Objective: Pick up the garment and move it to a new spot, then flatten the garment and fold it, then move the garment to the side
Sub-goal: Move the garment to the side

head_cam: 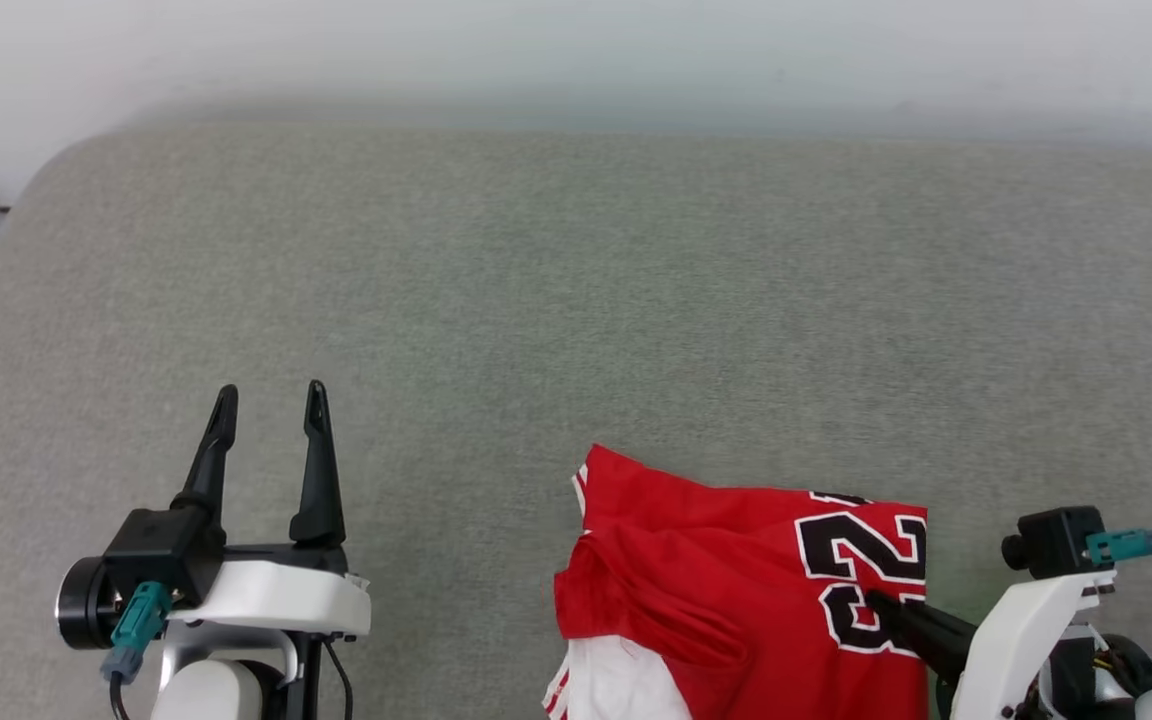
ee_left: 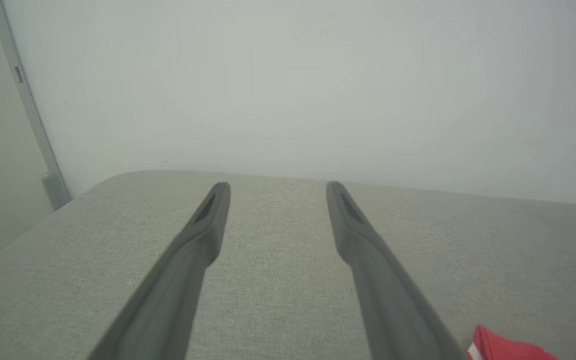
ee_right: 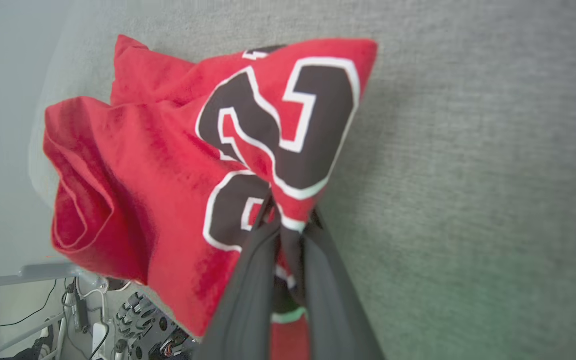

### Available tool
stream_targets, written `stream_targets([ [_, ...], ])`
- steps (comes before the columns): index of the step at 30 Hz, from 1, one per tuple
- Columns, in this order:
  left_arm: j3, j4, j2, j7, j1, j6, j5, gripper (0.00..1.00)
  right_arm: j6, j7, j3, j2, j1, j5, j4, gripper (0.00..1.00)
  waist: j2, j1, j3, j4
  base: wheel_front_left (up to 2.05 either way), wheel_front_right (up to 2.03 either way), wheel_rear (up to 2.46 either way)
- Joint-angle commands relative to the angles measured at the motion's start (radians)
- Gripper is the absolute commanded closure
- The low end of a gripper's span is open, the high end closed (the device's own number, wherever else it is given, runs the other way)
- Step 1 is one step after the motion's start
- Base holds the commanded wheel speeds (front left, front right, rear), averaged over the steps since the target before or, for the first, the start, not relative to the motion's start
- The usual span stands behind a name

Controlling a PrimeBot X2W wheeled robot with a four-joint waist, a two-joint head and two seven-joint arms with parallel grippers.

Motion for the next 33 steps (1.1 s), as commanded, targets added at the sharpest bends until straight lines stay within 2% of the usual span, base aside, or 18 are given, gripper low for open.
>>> stream_targets([
  [1, 0.006, 0.001, 0.002, -0.002, 0.016, -0.003, 0.006, 0.00, -0.001, 0.007, -0.005, -0.007, -0.010, -0.008, -0.014, 1.00, 0.0000, -0.0001, -0.029, -0.035, 0.00, 0.00, 0.00],
  [9, 0.004, -0.027, -0.007, -0.002, 0.028, -0.011, 0.027, 0.00, -0.001, 0.063, -0.042, -0.073, -0.029, -0.072, -0.062, 1.00, 0.0000, -0.0001, -0.022, -0.185, 0.00, 0.00, 0.00],
  [16, -0.013, -0.067, 0.015, -0.002, -0.019, -0.032, 0.055, 0.00, -0.001, 0.076, -0.037, -0.094, -0.133, -0.075, -0.069, 1.00, 0.0000, -0.0001, 0.064, -0.349, 0.00, 0.00, 0.00],
  [21, -0.034, -0.103, 0.046, 0.015, -0.070, -0.053, 0.079, 0.00, -0.001, 0.042, -0.016, -0.112, -0.247, -0.110, -0.008, 1.00, 0.0000, -0.0001, 0.154, -0.446, 0.00, 0.00, 0.00],
  [25, -0.048, -0.162, 0.070, 0.055, -0.101, -0.065, 0.090, 0.00, -0.001, 0.001, -0.037, -0.109, -0.340, -0.128, 0.063, 1.00, 0.0000, -0.0001, 0.230, -0.513, 0.00, 0.00, 0.00],
  [33, -0.059, -0.274, 0.134, 0.154, -0.149, -0.085, 0.129, 0.00, -0.001, -0.069, -0.101, -0.105, -0.487, -0.153, 0.213, 1.00, 0.0000, -0.0001, 0.351, -0.589, 0.00, 0.00, 0.00],
])
